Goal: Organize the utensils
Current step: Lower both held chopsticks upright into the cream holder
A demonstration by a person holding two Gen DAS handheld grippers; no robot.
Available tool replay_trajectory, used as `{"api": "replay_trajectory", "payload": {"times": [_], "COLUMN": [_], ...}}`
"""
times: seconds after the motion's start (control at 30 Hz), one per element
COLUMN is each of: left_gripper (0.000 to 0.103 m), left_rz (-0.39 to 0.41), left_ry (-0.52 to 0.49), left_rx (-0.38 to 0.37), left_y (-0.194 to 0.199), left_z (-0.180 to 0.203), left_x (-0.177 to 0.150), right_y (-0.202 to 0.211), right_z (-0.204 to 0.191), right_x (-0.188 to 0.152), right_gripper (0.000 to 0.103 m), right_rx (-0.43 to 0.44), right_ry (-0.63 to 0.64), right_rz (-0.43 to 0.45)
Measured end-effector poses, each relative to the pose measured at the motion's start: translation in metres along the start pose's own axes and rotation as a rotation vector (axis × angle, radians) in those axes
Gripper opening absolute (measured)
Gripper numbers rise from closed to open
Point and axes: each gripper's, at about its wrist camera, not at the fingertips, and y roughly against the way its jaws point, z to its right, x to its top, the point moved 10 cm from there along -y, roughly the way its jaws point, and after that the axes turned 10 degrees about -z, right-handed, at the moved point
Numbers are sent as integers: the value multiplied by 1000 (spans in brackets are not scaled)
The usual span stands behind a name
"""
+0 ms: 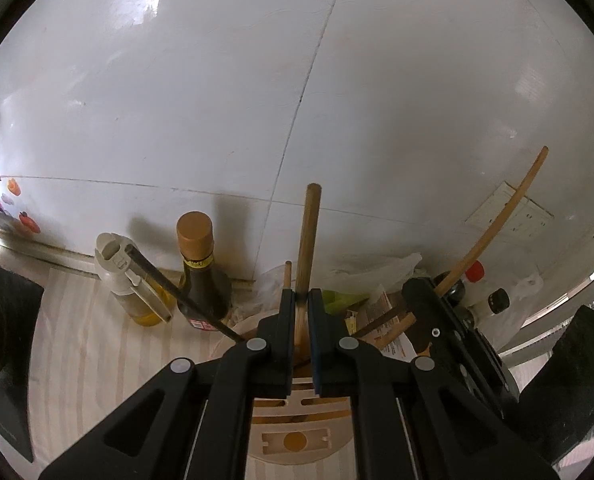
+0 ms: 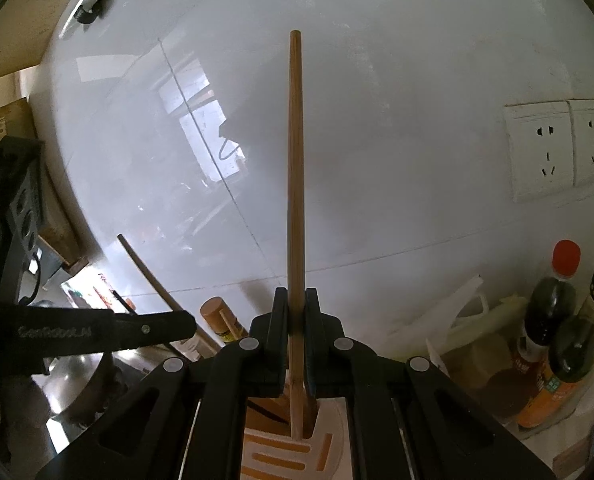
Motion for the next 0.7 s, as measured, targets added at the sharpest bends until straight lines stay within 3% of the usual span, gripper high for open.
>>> {"api": "replay_trajectory", "payload": {"times": [0.3,0.7], "left_gripper": [4,4], "left_rz": [-10,-49], "left_ry": [0,-4], "left_rx": [-6,-20], "left_y": [0,-6], "left_z": [2,5], "left_x": [-3,-9], "right_y": [5,5], "right_z": [-1,-5], "right_x": [-2,8], "right_gripper": [8,7], "right_rx": [1,-13], "right_ry": [14,33], "right_rz": [-17,45]}}
